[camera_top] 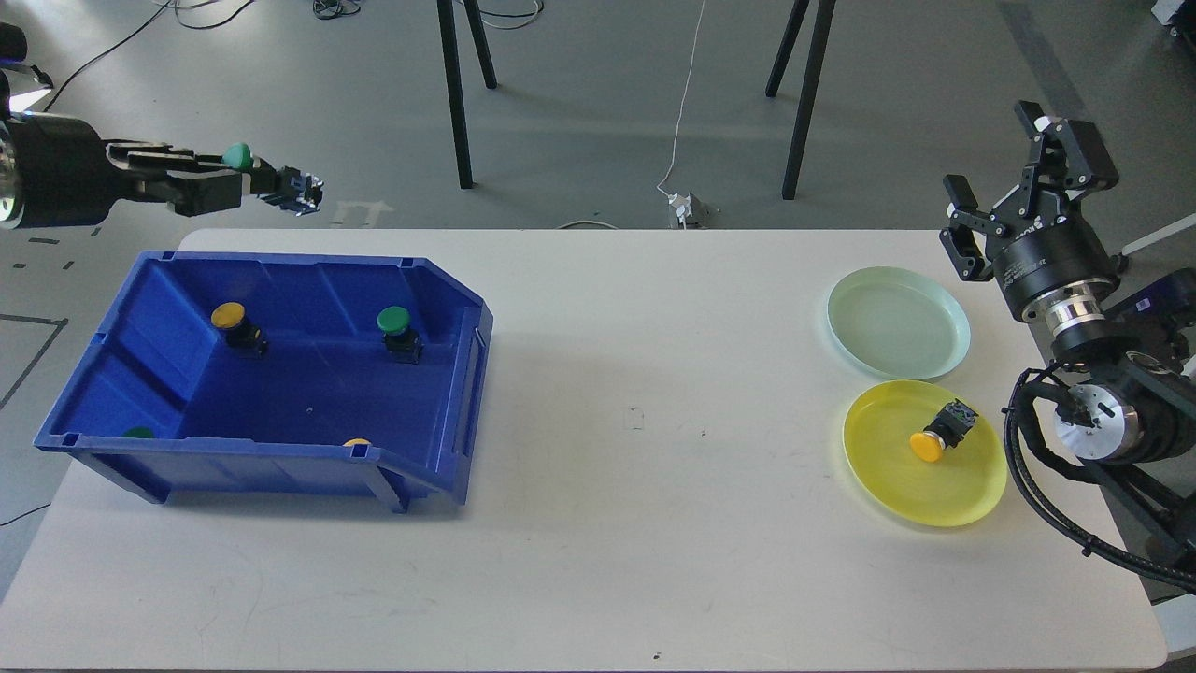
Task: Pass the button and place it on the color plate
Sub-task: 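Lift the green button and raise it toward the right gripper, then grasp the green button with the right gripper and release the left, then carry the green button with the right gripper onto the pale green plate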
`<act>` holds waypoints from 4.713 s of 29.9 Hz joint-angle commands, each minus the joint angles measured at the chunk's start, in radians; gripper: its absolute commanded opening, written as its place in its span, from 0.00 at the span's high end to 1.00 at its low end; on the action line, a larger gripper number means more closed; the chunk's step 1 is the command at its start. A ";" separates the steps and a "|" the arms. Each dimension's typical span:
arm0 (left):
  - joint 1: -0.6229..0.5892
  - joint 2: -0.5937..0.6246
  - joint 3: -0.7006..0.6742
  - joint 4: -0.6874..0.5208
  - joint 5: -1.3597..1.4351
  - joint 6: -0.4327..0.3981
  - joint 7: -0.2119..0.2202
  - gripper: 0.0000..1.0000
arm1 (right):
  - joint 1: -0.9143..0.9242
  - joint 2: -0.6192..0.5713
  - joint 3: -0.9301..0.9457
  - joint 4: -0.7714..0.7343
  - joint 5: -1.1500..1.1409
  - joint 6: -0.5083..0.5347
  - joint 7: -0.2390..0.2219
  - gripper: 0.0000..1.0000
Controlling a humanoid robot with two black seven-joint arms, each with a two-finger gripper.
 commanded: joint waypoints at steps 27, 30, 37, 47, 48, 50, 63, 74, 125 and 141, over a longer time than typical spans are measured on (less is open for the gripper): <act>0.254 -0.559 -0.173 0.228 -0.604 0.000 0.000 0.81 | 0.350 0.304 -0.488 -0.142 -0.138 0.021 0.000 0.05; 0.256 -0.559 -0.171 0.228 -0.604 0.000 0.000 0.81 | 0.363 0.353 -0.488 -0.153 -0.136 0.028 0.000 0.05; 0.256 -0.558 -0.171 0.230 -0.604 0.000 0.000 0.80 | 0.360 0.447 -0.462 -0.168 -0.135 0.025 0.000 0.05; 0.256 -0.559 -0.171 0.233 -0.604 0.000 0.000 0.80 | 0.400 0.481 -0.454 -0.219 -0.054 0.031 0.000 0.05; 0.256 -0.559 -0.173 0.233 -0.604 0.000 0.000 0.80 | 0.402 0.484 -0.453 -0.225 -0.054 0.032 0.000 0.05; 0.257 -0.559 -0.173 0.233 -0.604 0.000 0.000 0.80 | 0.402 0.502 -0.453 -0.240 -0.054 0.038 0.000 0.05; 0.257 -0.561 -0.173 0.243 -0.604 0.000 0.000 0.80 | 0.432 0.605 -0.456 -0.297 -0.054 0.044 0.000 0.06; 0.257 -0.561 -0.173 0.245 -0.606 0.000 0.000 0.78 | 0.434 0.605 -0.463 -0.298 -0.057 0.043 0.000 0.31; 0.279 -0.576 -0.185 0.280 -0.687 0.000 0.000 0.01 | 0.226 0.202 -0.482 -0.619 -0.238 -0.188 0.000 0.99; 0.280 -0.576 -0.185 0.280 -0.690 0.000 0.000 0.01 | 0.196 0.422 -0.638 -0.990 -0.229 -0.224 0.000 0.94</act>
